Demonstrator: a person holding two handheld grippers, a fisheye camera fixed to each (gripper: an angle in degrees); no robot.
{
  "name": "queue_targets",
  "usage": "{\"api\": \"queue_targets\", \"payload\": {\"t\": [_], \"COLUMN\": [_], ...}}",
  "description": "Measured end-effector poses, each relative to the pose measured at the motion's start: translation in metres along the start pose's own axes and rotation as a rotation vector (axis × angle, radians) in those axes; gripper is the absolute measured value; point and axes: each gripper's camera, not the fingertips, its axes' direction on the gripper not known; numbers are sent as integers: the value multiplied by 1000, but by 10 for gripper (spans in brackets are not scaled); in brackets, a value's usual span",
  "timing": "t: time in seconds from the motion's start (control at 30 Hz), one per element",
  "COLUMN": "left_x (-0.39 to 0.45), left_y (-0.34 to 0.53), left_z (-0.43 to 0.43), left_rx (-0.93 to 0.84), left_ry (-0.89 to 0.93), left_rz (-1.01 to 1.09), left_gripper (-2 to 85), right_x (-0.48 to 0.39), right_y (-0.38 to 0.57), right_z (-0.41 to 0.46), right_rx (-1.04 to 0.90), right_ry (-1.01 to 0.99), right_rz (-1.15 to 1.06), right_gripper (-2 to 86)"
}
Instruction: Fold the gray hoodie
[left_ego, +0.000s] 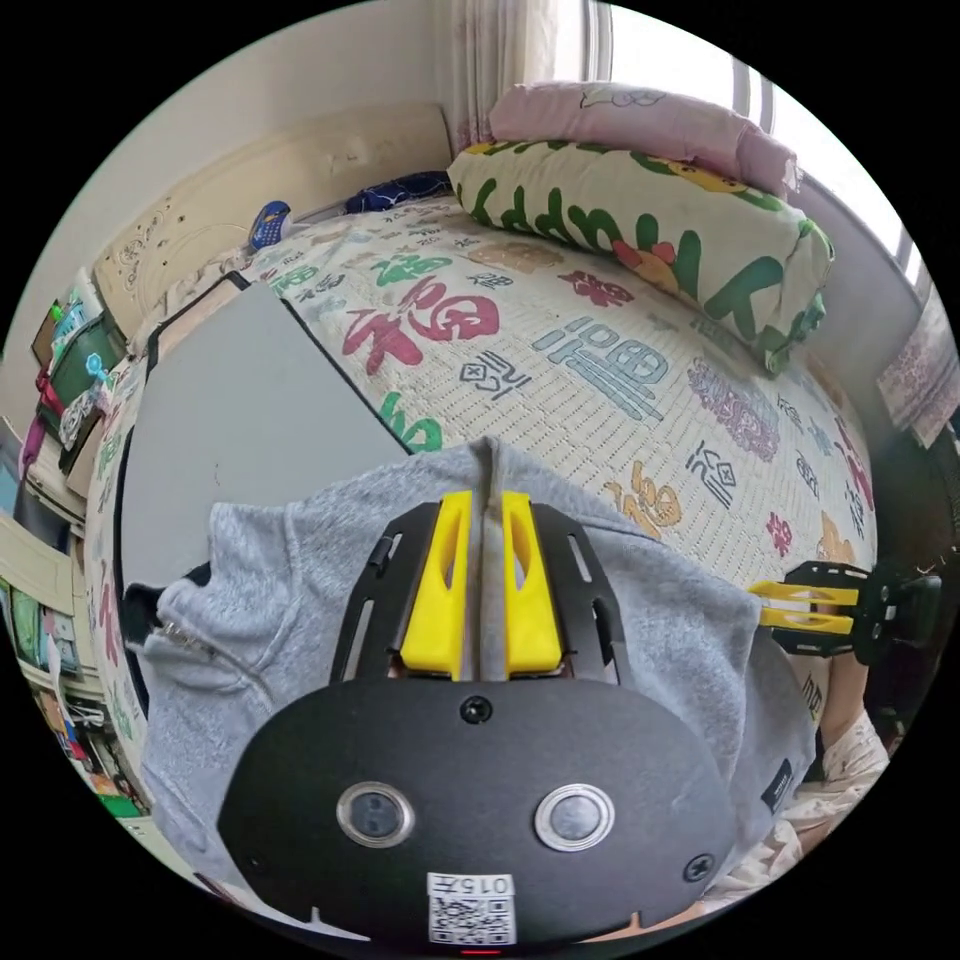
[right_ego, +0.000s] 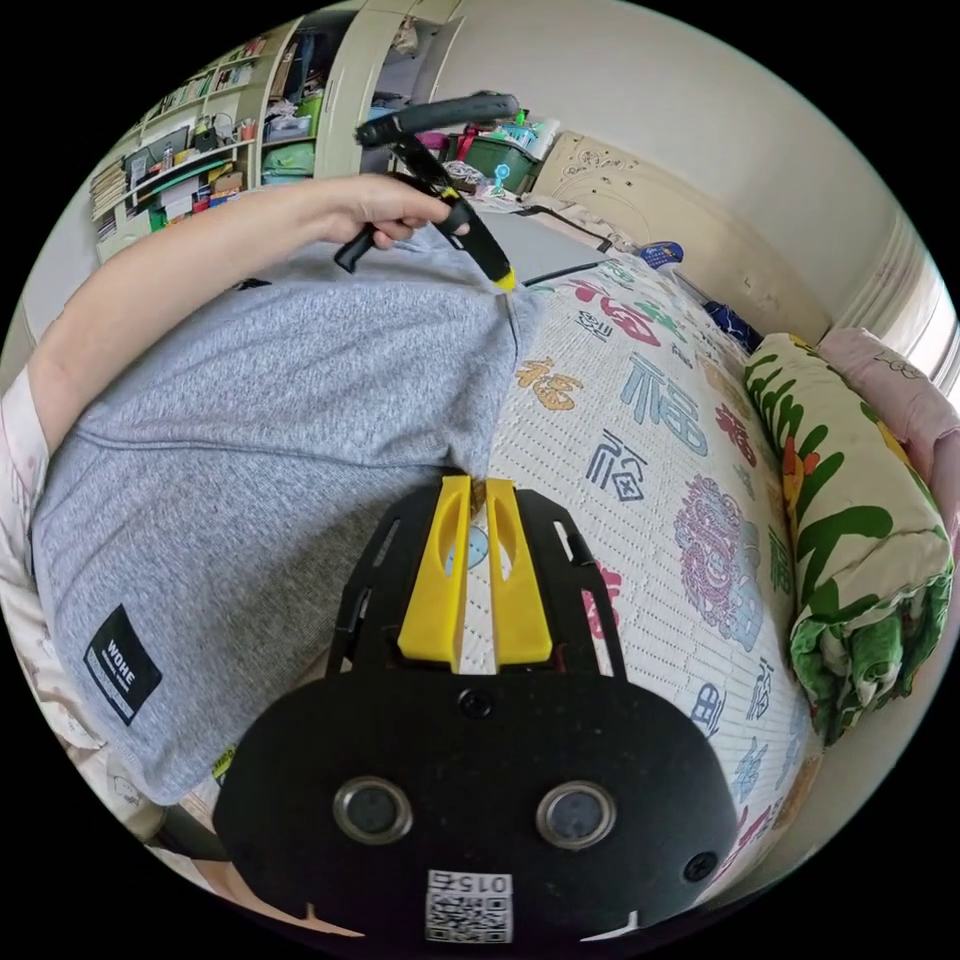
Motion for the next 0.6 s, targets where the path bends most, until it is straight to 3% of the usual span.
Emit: {"api": "queue_targets", "payload": {"t": [0.17,0.33,0.37,0.5,0.6], "left_x": [-3,-7,-10,-39,-61], "left_y": [92,264,279,341,341], "left_z": [-133,-258,-267,-301,-309], "left_rx": [88,168,159,129,137], "left_ry": [45,74,69,154,321], "left_rz": [68,43,29,-72,-135], "left_gripper": [75,83,84,112,120], "right_x": [2,-14,-19,-88,-177], "right_y": [35,77,82,101,98], "right_z": [4,-35,-43,-93,-81], "right_rx": [51,242,292,538,399], "right_ry": [58,313,286,-204,-309], "right_rz": [-24,6,0,-236,-484], "right_gripper": [57,60,60,62,71]}}
